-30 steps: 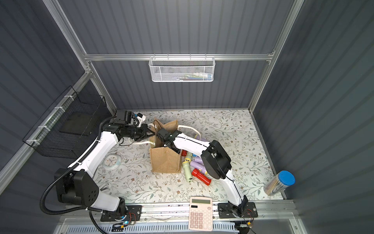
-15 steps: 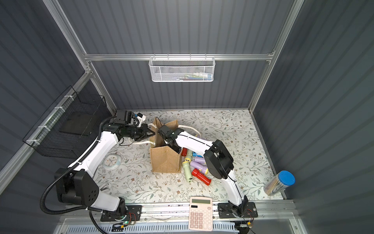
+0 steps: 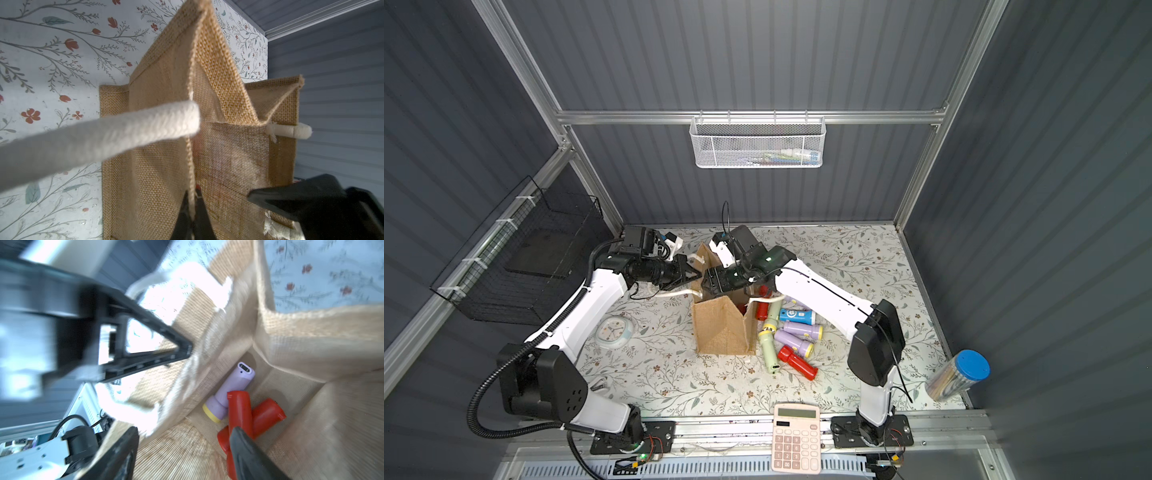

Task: Put the flashlights into the tote bags
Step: Place the flashlight in the canvas bag.

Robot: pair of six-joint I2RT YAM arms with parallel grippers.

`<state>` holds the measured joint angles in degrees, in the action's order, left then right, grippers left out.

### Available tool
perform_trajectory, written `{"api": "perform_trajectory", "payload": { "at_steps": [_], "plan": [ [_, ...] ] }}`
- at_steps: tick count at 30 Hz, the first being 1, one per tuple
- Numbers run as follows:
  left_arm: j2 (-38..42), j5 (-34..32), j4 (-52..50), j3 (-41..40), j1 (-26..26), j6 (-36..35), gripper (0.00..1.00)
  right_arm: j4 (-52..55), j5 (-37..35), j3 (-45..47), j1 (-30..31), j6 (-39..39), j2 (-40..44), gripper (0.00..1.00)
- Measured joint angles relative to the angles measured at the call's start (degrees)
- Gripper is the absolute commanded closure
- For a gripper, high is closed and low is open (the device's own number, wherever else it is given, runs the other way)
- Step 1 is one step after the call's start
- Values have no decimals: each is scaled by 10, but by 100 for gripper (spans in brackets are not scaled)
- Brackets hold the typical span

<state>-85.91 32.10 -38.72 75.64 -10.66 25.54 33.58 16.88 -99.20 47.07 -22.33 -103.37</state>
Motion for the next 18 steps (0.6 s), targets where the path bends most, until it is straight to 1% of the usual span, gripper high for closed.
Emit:
{"api": "perform_trajectory", "payload": {
  "at_steps": [4, 12, 18],
  "plan": [
    [0, -2, 0, 0, 0, 0, 100, -13, -15, 43, -9, 17, 60, 26],
    [-3, -6, -6, 0, 4, -5, 100, -19, -106, 172, -42, 37, 235, 25],
    [-3, -9, -12, 1, 6, -11, 100, 14, -164, 270, -71, 29, 331, 25]
  ]
}}
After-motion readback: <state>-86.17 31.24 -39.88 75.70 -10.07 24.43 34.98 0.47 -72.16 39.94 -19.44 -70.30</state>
